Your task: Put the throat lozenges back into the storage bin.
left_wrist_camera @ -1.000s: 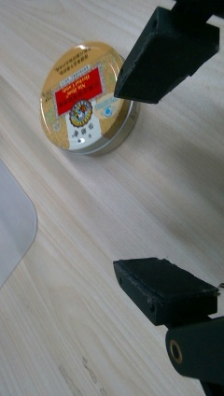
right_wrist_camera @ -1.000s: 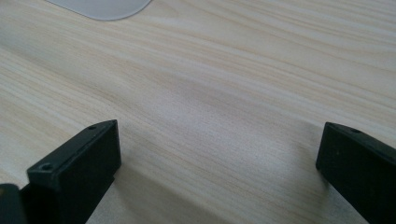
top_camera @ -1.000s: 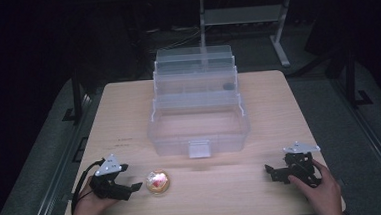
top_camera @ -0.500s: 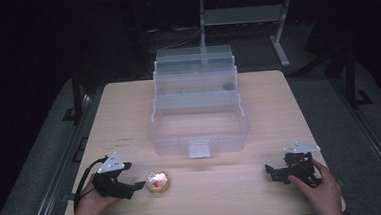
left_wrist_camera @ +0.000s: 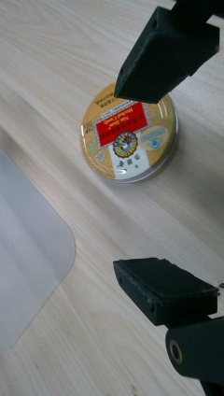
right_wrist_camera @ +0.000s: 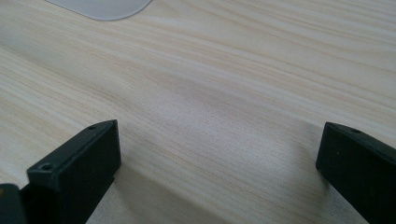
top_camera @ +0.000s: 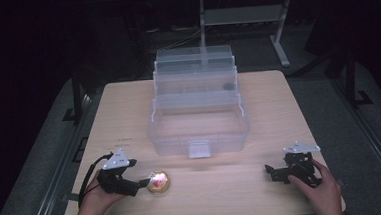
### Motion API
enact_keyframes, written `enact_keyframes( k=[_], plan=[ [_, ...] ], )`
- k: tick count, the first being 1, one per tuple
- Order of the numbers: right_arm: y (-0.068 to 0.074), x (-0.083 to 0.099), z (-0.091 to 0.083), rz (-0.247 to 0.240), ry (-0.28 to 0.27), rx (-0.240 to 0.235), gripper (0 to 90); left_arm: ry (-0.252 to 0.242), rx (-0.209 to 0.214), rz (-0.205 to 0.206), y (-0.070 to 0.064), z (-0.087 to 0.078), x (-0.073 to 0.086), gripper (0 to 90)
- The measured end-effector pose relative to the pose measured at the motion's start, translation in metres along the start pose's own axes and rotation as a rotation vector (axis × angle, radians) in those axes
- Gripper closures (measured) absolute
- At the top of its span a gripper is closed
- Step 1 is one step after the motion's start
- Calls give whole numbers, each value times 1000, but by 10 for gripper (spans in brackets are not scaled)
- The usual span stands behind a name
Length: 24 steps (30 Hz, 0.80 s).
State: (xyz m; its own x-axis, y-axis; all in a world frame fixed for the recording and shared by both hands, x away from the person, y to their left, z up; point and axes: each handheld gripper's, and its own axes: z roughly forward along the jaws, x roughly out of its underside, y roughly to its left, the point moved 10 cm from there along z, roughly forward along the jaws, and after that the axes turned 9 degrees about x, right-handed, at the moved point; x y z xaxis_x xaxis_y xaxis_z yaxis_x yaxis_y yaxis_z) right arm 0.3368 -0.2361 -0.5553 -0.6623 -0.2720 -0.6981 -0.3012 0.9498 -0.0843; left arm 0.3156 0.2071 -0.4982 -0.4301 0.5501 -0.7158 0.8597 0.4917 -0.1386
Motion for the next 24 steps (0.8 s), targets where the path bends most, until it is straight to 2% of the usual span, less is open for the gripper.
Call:
enact_keyframes(
  k=[11, 24],
  plan=[
    [0, 0, 0, 0, 0, 0, 0, 4, 28, 13, -8, 10, -9, 137],
    [0, 0, 0, 0, 0, 0, 0, 37, 63, 47, -17, 24, -17, 136]
  ],
)
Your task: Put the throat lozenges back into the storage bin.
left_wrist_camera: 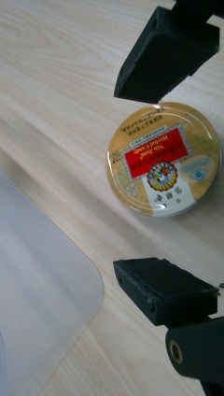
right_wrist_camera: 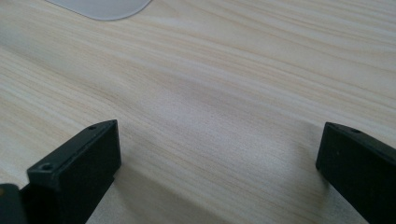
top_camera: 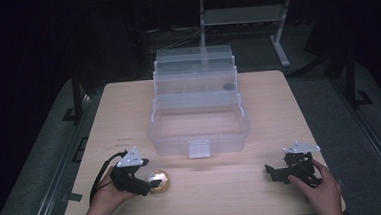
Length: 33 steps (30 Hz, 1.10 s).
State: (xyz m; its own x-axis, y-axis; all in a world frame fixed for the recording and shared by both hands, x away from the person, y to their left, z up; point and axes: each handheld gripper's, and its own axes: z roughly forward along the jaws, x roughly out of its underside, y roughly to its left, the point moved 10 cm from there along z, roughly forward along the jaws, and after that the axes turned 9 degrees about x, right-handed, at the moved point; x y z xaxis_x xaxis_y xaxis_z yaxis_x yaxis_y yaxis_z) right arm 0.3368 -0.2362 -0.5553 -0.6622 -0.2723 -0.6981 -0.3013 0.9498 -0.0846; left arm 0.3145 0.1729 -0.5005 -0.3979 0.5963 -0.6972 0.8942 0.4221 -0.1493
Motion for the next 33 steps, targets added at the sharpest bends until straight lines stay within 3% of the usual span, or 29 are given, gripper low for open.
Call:
enact_keyframes(
  k=[16, 33],
  plan=[
    [0, 0, 0, 0, 0, 0, 0, 64, 32, 23, -6, 14, -4, 136],
    [0, 0, 0, 0, 0, 0, 0, 193, 30, 55, -6, 26, 5, 136]
  ],
)
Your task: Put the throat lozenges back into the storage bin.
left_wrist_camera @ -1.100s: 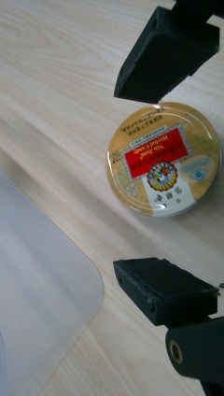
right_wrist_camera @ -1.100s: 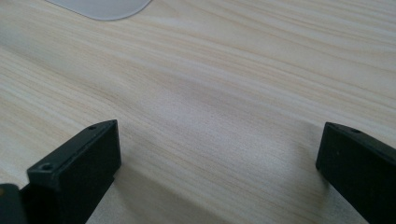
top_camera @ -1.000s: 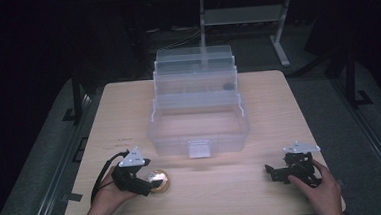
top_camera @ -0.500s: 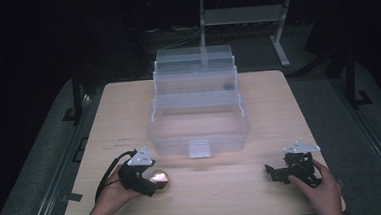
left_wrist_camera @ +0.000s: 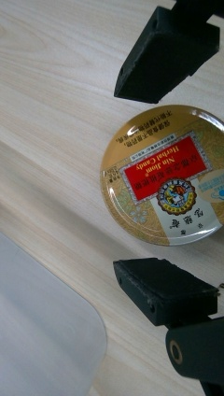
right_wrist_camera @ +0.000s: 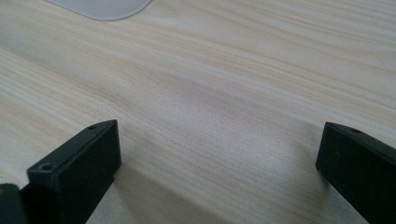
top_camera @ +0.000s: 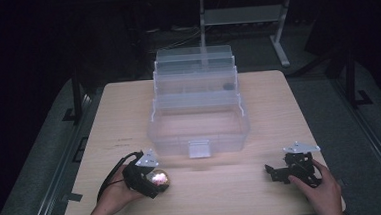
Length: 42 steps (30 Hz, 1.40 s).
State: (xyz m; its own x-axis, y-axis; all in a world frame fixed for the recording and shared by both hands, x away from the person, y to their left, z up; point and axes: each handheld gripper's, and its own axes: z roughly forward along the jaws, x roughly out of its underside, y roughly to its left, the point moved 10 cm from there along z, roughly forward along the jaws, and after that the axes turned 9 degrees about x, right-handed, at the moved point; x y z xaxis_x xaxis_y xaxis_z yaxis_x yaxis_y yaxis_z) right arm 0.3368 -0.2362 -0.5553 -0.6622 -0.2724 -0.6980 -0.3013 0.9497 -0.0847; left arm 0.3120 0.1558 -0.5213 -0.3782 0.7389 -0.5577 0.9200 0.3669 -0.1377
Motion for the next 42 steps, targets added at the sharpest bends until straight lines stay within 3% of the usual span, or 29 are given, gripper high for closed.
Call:
enact_keyframes(
  k=[17, 42],
  plan=[
    [0, 0, 0, 0, 0, 0, 0, 92, 12, -3, 0, 10, 11, 136],
    [0, 0, 0, 0, 0, 0, 0, 103, 18, -16, -1, 12, 13, 191]
  ],
)
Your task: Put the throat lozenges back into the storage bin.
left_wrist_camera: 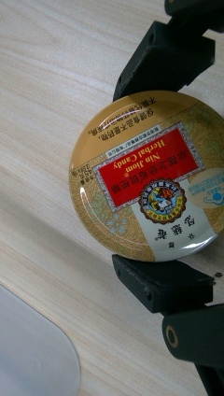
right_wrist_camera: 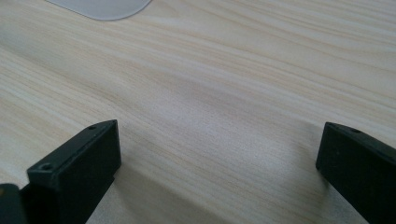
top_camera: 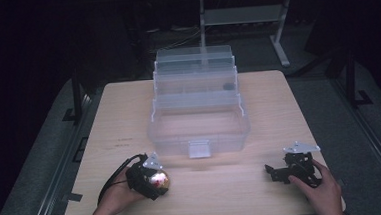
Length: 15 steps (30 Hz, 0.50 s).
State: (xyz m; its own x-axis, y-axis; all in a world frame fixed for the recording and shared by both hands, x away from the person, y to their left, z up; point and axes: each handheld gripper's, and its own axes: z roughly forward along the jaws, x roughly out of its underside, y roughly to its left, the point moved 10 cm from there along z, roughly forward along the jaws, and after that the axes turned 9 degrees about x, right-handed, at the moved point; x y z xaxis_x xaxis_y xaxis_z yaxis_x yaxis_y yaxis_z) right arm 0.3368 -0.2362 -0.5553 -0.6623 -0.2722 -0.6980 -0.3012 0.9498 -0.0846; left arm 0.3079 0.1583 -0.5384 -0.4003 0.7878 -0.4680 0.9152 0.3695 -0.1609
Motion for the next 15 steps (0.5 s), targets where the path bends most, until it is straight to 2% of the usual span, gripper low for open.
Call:
enact_keyframes(
  k=[15],
  plan=[
    [0, 0, 0, 0, 0, 0, 0, -21, 17, -21, -2, -5, -4, 193]
  ],
)
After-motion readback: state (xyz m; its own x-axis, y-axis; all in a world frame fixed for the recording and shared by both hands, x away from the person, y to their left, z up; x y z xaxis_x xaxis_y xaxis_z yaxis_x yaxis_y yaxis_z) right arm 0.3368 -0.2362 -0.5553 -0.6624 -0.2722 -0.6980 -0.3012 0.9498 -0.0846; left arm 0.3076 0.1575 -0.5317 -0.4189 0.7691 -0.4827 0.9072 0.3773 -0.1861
